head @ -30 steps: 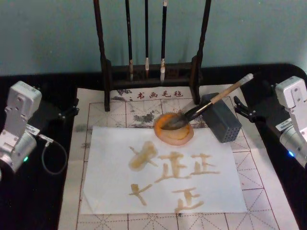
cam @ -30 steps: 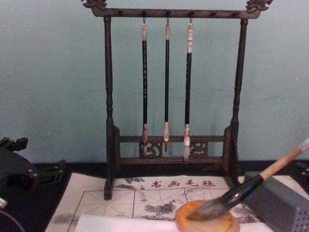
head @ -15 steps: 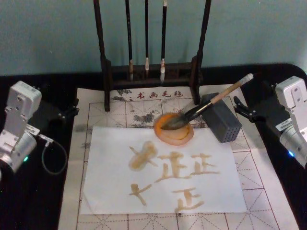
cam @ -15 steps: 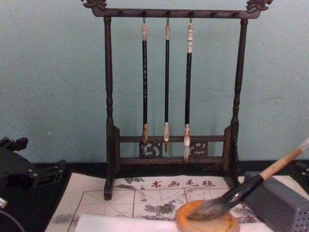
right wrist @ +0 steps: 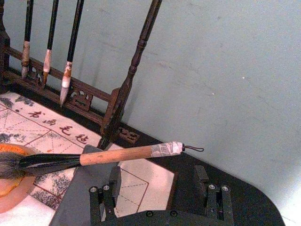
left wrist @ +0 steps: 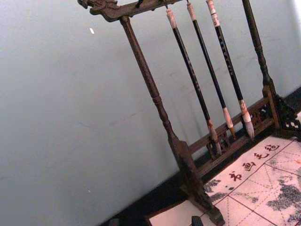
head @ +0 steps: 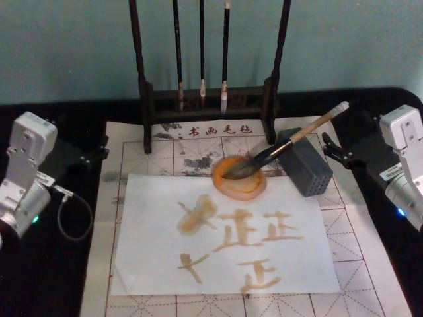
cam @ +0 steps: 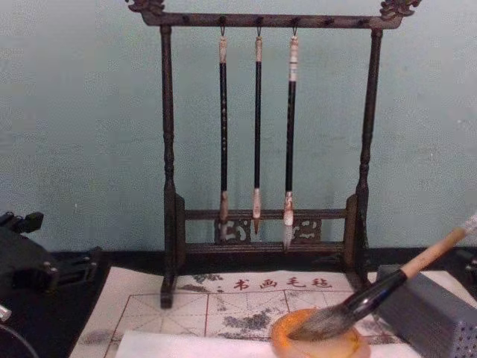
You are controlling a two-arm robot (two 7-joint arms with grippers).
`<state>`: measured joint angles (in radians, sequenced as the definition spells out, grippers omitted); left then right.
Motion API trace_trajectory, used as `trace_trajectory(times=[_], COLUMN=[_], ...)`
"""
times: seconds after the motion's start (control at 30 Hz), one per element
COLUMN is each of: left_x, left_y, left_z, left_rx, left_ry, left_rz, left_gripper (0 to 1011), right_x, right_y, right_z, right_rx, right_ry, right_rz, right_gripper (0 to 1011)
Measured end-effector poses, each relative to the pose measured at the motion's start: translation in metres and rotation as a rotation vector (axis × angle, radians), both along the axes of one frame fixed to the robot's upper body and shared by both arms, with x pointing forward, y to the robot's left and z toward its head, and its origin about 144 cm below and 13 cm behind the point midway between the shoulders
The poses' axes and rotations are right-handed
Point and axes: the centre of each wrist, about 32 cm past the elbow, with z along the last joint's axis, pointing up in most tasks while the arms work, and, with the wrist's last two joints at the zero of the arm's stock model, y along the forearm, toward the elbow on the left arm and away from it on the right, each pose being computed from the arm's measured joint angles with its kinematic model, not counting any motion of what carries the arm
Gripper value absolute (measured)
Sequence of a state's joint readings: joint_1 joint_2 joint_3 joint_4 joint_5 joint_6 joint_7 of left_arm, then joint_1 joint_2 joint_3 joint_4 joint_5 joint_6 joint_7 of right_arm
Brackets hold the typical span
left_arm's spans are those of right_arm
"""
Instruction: Pick up the brush from the inkstone, write on the paper, then place the brush back to its original position.
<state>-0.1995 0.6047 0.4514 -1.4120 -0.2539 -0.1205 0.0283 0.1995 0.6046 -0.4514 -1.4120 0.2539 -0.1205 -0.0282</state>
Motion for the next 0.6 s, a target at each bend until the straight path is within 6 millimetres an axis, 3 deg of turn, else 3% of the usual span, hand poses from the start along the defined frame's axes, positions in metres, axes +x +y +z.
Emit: trace_trajectory(times=[0.6], left_x=[0.0000], left_y=[0.0000], left_z=[0.0000], left_rx=[0.000], left_ry=[0.000], left_rz=[0.000], left_gripper=[1001], right_x=[0.0000], right_y=[0.0000], right_z=[0.0000], right_rx=[0.000], right_ry=[0.000], right_rz=[0.000], right_gripper=[1002])
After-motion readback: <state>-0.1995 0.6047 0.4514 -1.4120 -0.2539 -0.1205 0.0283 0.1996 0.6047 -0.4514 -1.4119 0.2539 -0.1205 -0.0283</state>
